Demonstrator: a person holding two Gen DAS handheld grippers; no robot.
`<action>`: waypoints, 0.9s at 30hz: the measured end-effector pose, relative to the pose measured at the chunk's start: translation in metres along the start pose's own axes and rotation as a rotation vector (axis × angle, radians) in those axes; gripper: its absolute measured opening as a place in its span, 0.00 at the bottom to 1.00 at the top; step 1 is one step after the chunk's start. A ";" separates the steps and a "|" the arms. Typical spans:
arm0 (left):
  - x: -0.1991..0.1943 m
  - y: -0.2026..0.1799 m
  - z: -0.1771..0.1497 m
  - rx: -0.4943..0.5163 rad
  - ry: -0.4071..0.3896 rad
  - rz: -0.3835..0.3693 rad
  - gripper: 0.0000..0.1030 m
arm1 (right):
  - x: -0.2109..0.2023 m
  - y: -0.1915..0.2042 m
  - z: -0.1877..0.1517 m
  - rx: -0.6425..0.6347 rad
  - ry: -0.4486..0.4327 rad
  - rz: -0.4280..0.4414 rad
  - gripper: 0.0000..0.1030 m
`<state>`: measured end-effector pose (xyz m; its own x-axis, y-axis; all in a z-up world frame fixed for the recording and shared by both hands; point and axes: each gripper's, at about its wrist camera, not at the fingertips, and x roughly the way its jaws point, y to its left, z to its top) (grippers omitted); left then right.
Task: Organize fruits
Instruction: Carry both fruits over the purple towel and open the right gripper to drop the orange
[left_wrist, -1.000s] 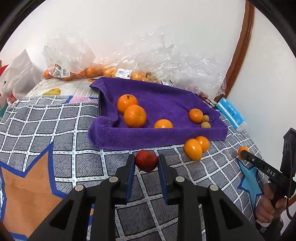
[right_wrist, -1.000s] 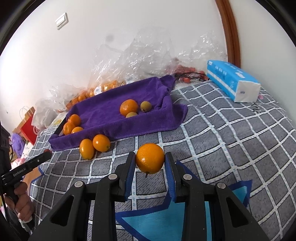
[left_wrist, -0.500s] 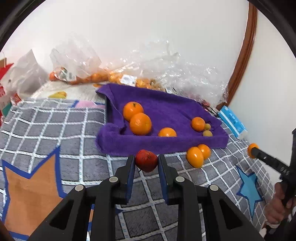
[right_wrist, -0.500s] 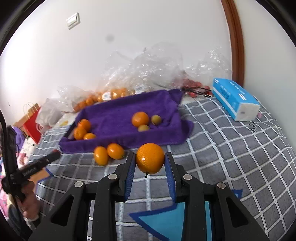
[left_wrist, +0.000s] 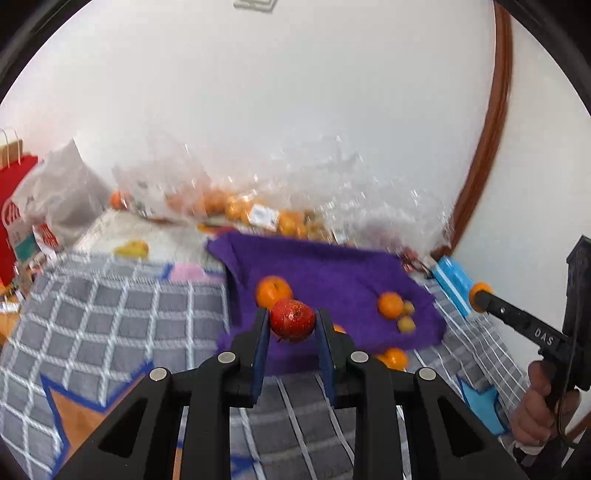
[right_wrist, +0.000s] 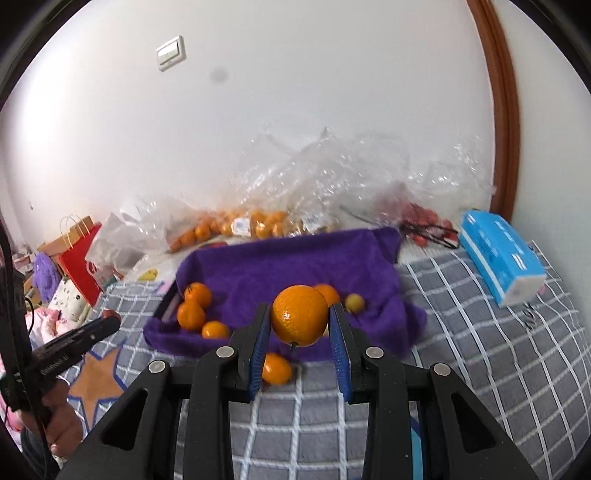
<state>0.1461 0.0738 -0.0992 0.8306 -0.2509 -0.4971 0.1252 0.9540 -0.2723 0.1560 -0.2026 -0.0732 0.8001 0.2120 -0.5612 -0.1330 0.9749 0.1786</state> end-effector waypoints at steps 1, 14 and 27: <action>0.002 0.002 0.004 0.000 -0.003 0.013 0.23 | 0.003 0.001 0.004 -0.008 -0.007 -0.003 0.31; 0.058 0.008 0.051 -0.109 0.018 -0.063 0.23 | 0.051 -0.006 0.041 -0.013 -0.046 0.000 0.31; 0.105 0.010 0.020 -0.175 0.089 -0.150 0.23 | 0.088 -0.061 0.017 0.027 0.056 -0.087 0.31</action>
<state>0.2460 0.0601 -0.1375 0.7580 -0.4082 -0.5088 0.1409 0.8641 -0.4833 0.2446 -0.2440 -0.1201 0.7738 0.1312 -0.6198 -0.0483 0.9877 0.1488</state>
